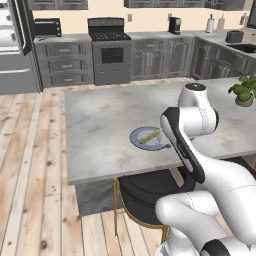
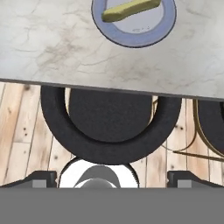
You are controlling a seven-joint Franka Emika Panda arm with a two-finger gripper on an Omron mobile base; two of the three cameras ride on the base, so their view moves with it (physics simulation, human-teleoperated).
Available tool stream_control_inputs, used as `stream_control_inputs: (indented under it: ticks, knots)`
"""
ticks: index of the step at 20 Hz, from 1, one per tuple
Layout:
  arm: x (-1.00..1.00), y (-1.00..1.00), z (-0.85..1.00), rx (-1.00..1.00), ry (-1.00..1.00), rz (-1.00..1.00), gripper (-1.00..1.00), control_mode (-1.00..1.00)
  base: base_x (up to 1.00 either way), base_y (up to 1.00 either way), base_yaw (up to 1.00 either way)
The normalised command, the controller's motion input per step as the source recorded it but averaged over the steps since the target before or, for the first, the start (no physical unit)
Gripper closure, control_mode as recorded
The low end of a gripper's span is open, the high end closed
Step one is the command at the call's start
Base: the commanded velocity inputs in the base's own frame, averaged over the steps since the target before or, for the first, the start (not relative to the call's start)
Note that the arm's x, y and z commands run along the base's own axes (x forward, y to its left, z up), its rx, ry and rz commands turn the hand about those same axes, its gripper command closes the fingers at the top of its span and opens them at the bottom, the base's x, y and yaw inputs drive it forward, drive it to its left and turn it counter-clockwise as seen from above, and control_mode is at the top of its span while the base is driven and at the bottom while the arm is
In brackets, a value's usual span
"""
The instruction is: Retrieve the butter from the fridge and place it on a plate on the dining table. Then retrieve the butter knife by the fridge and place it near the plate.
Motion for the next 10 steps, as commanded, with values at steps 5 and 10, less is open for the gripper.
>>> stream_control_inputs:
  ticks: [5, 10]
  knots:
    - [0.0, 0.0, 0.19, 0.02, 0.02, -0.12, -1.0, -1.0, 0.0, 0.0, 0.0]
    - [0.0, 0.0, 0.0, 0.0, 0.0, 0.0, -1.0, -1.0, 0.0, 0.0, 0.0]
